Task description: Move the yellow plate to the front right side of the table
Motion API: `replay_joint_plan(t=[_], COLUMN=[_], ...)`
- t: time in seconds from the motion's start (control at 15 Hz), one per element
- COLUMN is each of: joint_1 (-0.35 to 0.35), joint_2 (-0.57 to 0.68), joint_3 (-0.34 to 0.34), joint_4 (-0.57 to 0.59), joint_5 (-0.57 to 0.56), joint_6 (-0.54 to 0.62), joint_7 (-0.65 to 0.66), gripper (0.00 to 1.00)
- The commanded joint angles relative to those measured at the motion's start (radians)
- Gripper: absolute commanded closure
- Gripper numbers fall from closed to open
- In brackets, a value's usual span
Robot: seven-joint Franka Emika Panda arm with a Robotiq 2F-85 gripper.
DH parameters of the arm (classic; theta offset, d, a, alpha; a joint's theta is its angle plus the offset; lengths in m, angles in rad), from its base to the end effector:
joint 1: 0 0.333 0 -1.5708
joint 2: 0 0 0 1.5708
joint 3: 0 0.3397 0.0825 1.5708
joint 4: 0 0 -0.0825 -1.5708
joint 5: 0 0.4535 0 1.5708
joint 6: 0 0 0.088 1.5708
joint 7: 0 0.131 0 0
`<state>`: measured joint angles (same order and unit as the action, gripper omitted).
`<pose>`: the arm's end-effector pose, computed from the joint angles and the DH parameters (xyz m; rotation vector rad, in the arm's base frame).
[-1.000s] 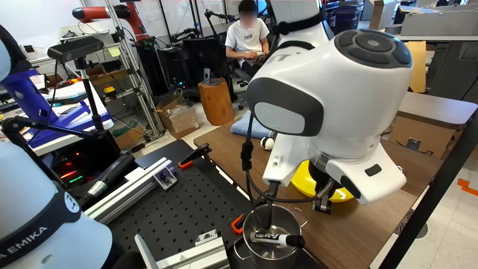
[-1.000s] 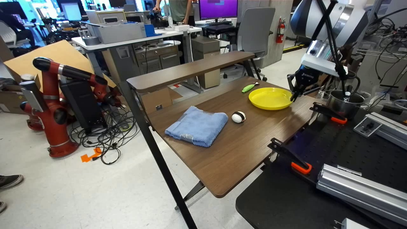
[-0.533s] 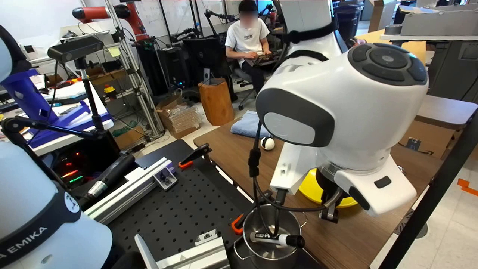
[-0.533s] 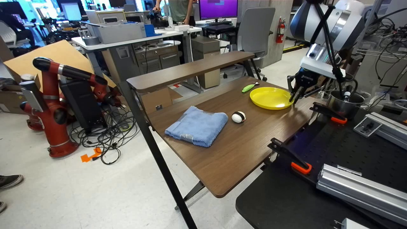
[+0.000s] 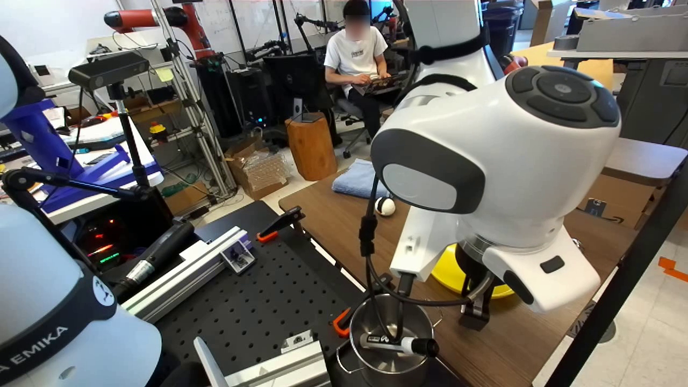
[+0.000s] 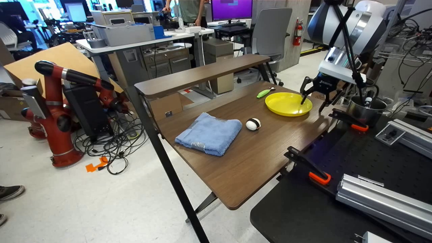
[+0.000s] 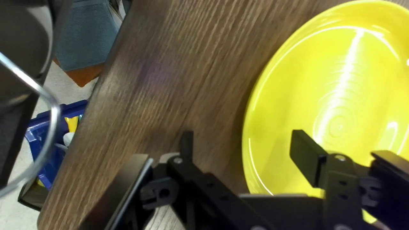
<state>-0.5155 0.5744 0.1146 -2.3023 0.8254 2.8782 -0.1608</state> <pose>0.4727 -0.2304 0.0220 -2.4825 1.4554 -0.0833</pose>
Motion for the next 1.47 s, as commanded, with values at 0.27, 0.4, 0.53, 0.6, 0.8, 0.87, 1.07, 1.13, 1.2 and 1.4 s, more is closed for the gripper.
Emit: replay_joint_plan(t=[0.27, 0.4, 0.53, 0.6, 0.8, 0.87, 1.07, 1.13, 1.2, 1.4], joint_1=[0.017, 0.033, 0.055, 0.063, 0.097, 0.112, 0.132, 0.132, 0.132, 0.133], joint_2=[-0.123, -0.170, -0.234, -0.274, -0.371, -0.309, -0.325, -0.317, -0.314, -0.313], joint_3=[-0.063, -0.092, -0.129, -0.143, -0.191, -0.199, -0.219, -0.220, -0.219, -0.221], joint_4=[-0.068, -0.075, -0.094, -0.108, -0.131, -0.094, -0.102, -0.102, -0.101, -0.099], joint_5=[-0.043, -0.036, -0.045, -0.042, -0.040, -0.017, -0.019, -0.019, -0.019, -0.019], joint_6=[-0.186, -0.242, -0.291, -0.311, -0.376, -0.339, -0.346, -0.346, -0.346, -0.346], joint_7=[-0.040, -0.045, -0.051, -0.062, -0.060, -0.058, -0.055, -0.055, -0.055, -0.055], gripper=[0.00, 0.00, 0.00, 0.00, 0.00, 0.00, 0.00, 0.00, 0.00, 0.00])
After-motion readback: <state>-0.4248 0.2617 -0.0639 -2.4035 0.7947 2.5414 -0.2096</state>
